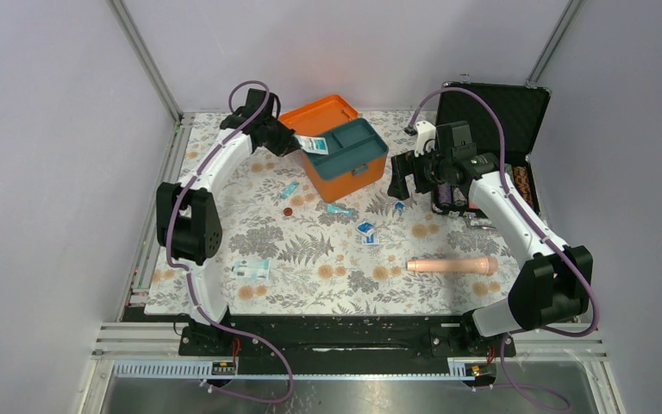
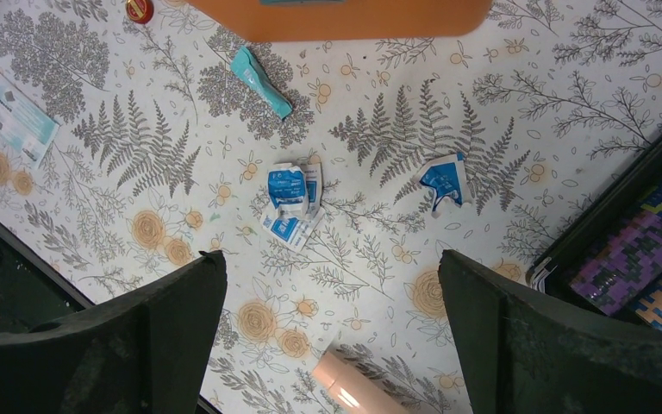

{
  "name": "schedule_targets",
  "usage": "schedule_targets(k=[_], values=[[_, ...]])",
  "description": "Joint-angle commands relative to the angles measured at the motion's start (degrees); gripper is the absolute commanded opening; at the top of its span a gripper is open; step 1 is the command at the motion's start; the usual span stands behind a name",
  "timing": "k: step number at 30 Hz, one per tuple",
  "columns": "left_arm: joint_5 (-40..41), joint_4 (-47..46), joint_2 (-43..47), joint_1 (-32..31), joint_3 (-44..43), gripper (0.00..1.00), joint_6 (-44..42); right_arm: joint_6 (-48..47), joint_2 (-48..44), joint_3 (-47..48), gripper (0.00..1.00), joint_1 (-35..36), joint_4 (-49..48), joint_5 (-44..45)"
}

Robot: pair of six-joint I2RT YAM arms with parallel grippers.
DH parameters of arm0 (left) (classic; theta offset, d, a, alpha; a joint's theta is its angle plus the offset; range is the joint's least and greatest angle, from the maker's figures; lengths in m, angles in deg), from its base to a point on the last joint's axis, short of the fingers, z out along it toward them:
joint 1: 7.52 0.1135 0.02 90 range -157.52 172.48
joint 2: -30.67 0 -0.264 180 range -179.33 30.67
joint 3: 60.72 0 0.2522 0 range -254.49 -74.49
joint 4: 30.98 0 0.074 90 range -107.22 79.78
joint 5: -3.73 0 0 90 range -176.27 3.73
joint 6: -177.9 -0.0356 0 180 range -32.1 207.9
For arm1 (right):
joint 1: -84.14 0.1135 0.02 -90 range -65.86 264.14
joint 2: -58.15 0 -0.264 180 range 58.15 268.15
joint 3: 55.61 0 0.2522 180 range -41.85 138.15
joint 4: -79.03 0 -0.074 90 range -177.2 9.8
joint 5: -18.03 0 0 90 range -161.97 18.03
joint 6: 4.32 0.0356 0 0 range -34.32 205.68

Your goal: Organize the medicine kit

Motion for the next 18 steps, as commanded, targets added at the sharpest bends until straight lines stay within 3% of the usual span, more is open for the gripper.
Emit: schedule_targets(k=[1, 18], values=[[-1.57, -1.84, 1.12, 0.26, -2.25, 0.00, 2.83, -0.30, -1.11, -0.33, 1.00, -0.24, -0.16, -0.16], [4.21, 2.04, -3.38, -4.07, -7.89, 0.00, 3.96, -0.77, -1.51, -1.11, 1.00, -0.24, 0.57, 0.20]])
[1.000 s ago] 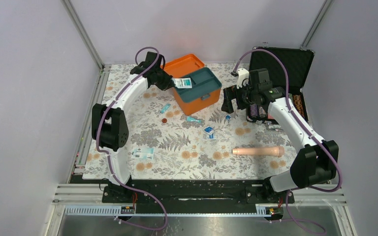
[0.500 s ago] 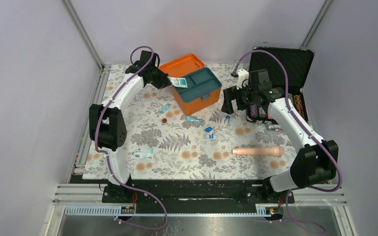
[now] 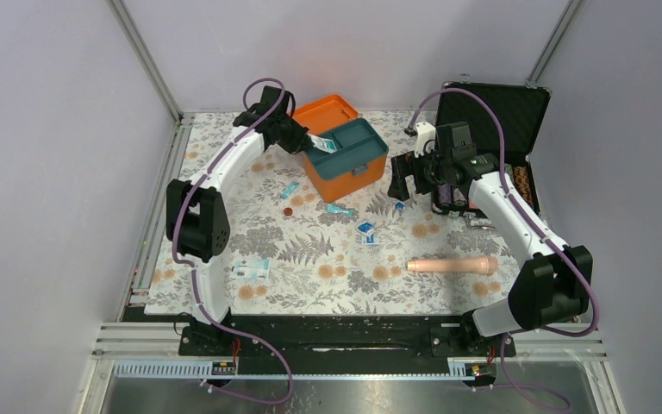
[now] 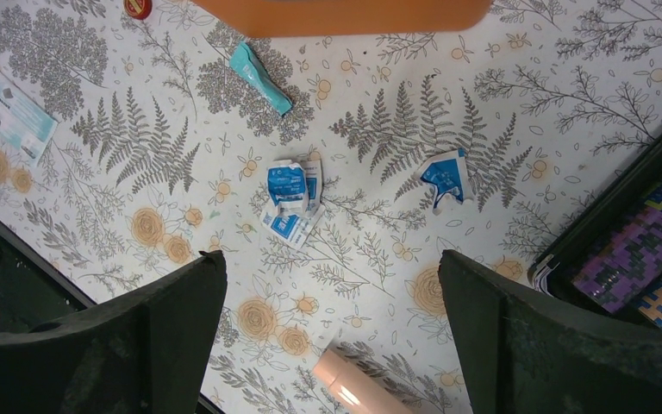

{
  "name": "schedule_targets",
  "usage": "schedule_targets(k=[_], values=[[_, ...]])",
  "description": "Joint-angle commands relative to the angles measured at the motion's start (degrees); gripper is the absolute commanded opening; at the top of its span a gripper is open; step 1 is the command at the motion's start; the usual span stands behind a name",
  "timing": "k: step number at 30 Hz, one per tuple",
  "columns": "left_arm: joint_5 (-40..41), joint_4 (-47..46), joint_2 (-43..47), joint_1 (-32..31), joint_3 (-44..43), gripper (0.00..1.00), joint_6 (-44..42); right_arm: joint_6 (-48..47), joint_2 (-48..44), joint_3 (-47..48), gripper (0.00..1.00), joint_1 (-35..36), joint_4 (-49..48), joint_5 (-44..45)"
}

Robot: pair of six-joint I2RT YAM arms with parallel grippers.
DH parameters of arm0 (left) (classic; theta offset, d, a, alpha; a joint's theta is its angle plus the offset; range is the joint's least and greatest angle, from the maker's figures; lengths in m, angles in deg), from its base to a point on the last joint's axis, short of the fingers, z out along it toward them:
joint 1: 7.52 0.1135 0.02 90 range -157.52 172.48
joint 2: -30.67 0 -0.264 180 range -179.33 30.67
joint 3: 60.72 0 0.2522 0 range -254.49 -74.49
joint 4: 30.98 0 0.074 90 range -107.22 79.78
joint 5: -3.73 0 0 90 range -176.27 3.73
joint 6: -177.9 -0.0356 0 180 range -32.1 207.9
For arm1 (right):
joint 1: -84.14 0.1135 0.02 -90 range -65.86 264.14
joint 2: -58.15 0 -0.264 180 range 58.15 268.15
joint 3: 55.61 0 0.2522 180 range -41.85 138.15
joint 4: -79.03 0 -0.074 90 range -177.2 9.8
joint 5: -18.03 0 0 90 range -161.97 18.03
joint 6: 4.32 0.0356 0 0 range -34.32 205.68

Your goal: Organize the medicine kit

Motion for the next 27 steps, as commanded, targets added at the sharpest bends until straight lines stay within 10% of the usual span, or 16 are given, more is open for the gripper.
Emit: schedule_targets(k=[1, 9, 18, 27], values=[[4.00, 1.40, -1.54, -1.07, -4.50, 0.01, 2.06, -0.75, -1.58, -0.96, 0.99, -0.24, 0.48, 0.10], [5.61, 1.75, -3.18, -1.62, -5.57, 0.03, 0.52, -0.63, -1.83, -1.66, 0.99, -0.24, 0.44, 0.08], [4.35, 0.20, 0.03, -1.45, -4.02, 0.51, -3.24, -0.31, -1.11, -1.29, 1.00, -0.23, -0.07, -0.21], [7.34, 0.57, 3.29, -1.36, -5.37, 0.57, -10.65, -0.53, -1.13, -0.41, 0.99, -0.26, 0.84, -0.03]])
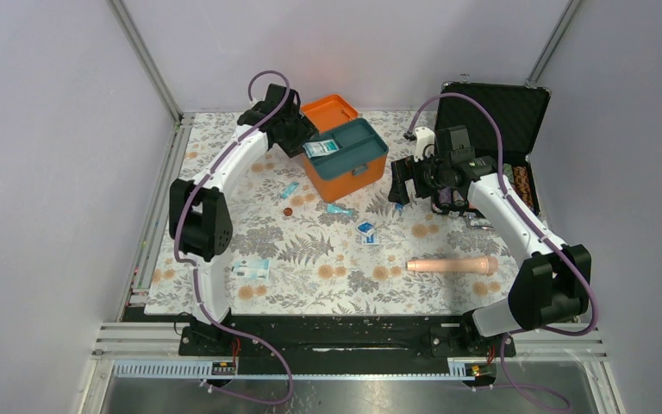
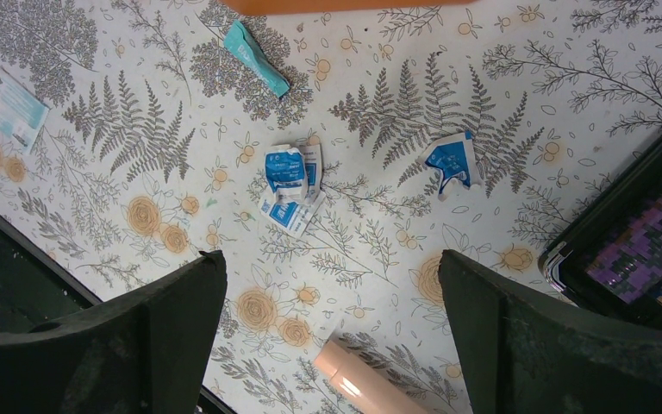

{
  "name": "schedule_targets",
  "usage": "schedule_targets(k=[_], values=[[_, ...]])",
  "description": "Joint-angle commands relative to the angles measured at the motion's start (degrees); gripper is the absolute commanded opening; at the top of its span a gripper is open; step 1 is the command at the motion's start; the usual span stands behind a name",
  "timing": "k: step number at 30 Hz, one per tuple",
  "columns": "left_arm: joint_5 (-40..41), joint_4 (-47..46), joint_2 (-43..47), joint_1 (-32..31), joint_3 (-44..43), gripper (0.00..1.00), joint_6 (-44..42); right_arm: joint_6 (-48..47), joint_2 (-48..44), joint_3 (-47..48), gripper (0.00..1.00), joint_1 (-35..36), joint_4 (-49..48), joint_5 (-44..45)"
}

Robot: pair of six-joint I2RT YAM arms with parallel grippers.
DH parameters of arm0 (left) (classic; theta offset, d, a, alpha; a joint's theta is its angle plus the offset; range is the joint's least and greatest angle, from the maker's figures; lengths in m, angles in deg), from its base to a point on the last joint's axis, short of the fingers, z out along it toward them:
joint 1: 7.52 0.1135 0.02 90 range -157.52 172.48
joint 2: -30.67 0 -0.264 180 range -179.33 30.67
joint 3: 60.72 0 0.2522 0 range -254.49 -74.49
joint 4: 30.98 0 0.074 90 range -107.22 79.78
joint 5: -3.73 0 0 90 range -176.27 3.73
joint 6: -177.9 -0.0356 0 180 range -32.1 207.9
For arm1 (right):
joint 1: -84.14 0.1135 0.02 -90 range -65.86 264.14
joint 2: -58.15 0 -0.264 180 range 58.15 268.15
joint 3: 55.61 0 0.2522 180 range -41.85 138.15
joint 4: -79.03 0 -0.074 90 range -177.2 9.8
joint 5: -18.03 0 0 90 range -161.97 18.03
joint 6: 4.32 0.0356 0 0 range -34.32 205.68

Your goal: Organize the medicine kit

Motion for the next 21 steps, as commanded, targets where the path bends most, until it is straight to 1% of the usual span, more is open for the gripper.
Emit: schedule_targets(k=[1, 5, 9, 12, 17, 21], values=[[3.50, 0.14, 5.39, 0.13, -2.20, 0.56, -3.47, -0.31, -1.12, 1.30, 1.00, -0.24, 0.56, -0.27], [2.76, -1.00, 5.04, -0.08, -1.82, 0.50, -3.94, 0.38, -0.93, 0.88, 0.99, -0.24, -0.04, -0.85], [-0.14, -5.00, 3.58, -1.08, -1.67, 0.49, -5.07, 0.36, -1.53, 0.36, 0.99, -0.23, -0.21, -0.50], [-0.49, -7.37, 0.80, -2.21, -3.10, 0.49, -7.51, 0.43, -2.25, -0.58, 0.99, -0.20, -0.24, -0.42], [1.49, -7.24, -3.36, -3.83, -5.54, 0.49, -11.28, 0.62, -3.39, -2.04, 0.99, -0.24, -0.15, -0.25], [6.75, -5.12, -5.73, -4.69, -6.69, 0.49, -13.65, 0.48, -3.96, -2.47, 0.99, -0.23, -0.11, 0.34]])
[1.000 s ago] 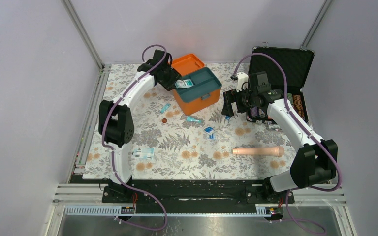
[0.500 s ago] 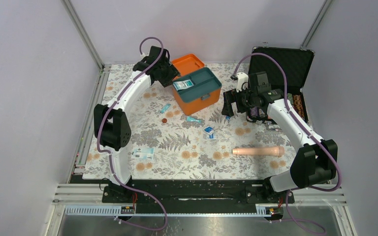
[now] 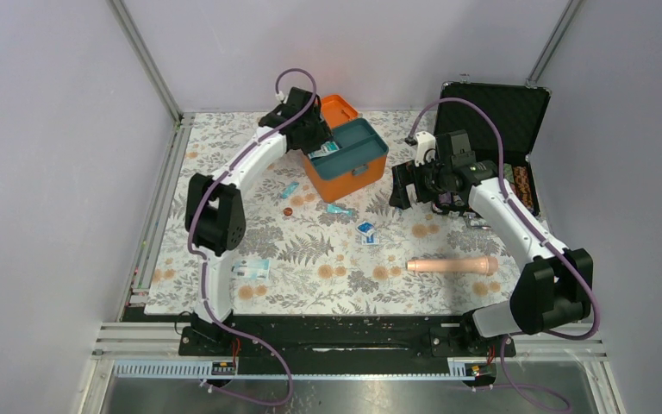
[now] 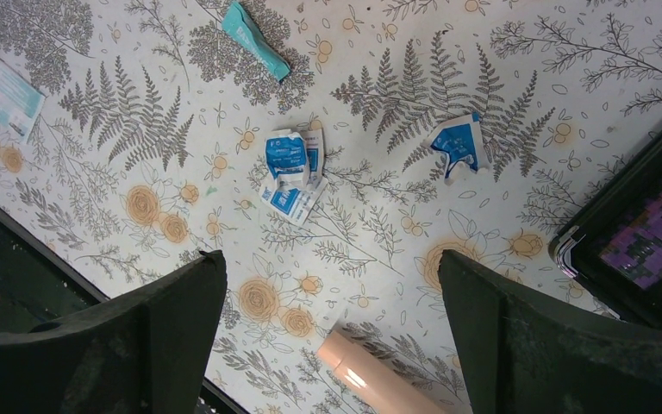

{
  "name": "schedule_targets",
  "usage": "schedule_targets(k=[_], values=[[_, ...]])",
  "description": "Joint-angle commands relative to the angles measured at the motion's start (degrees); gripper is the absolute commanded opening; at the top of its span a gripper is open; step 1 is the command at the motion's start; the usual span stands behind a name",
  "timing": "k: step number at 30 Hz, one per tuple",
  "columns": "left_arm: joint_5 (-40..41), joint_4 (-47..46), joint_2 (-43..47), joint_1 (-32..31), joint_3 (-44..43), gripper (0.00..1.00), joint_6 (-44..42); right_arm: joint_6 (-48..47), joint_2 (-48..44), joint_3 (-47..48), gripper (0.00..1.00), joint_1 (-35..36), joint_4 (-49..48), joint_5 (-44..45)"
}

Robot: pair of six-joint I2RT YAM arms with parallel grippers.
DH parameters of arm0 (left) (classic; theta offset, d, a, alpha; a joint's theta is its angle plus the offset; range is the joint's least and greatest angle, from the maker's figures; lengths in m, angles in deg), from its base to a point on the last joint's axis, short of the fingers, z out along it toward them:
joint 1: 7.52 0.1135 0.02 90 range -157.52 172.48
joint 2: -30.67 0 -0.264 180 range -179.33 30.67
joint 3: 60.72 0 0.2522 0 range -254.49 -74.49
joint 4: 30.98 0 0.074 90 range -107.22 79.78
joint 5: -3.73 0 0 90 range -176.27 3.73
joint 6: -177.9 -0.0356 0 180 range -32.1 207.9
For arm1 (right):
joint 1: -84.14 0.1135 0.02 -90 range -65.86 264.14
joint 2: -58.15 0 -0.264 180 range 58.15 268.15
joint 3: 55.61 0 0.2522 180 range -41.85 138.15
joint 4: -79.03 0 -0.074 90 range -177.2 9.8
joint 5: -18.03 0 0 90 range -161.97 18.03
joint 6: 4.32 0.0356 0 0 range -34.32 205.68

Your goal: Organize the medicine kit

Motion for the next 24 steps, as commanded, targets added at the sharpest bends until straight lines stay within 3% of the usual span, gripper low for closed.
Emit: schedule_targets(k=[1, 7, 12, 19, 24], values=[[5.96, 0.33, -2.28, -0.81, -3.34, 0.48, -4.29, 0.23, -2.81, -0.22, 0.99, -0.24, -0.05, 0.46], [6.35, 0.11, -3.19, -0.94, -3.74, 0.49, -4.78, 0.15, -2.67, -0.31, 0.99, -0.24, -0.09, 0.60], [0.72, -4.49, -1.58, -1.03, -5.24, 0.49, -6.66, 0.25, -1.90, 0.13, 1.00, -0.19, -0.23, 0.24], [-10.31, -11.19, 5.63, 0.42, -10.86, 0.61, -19.51, 0.15, -1.63, 0.22, 1.00, -0.24, -0.82, 1.08], [-16.69, -7.30, 16.84, 5.16, -0.62, 0.65, -35.13, -0.66, -2.42, -0.44, 1.00, -0.23, -1.69, 6.61]])
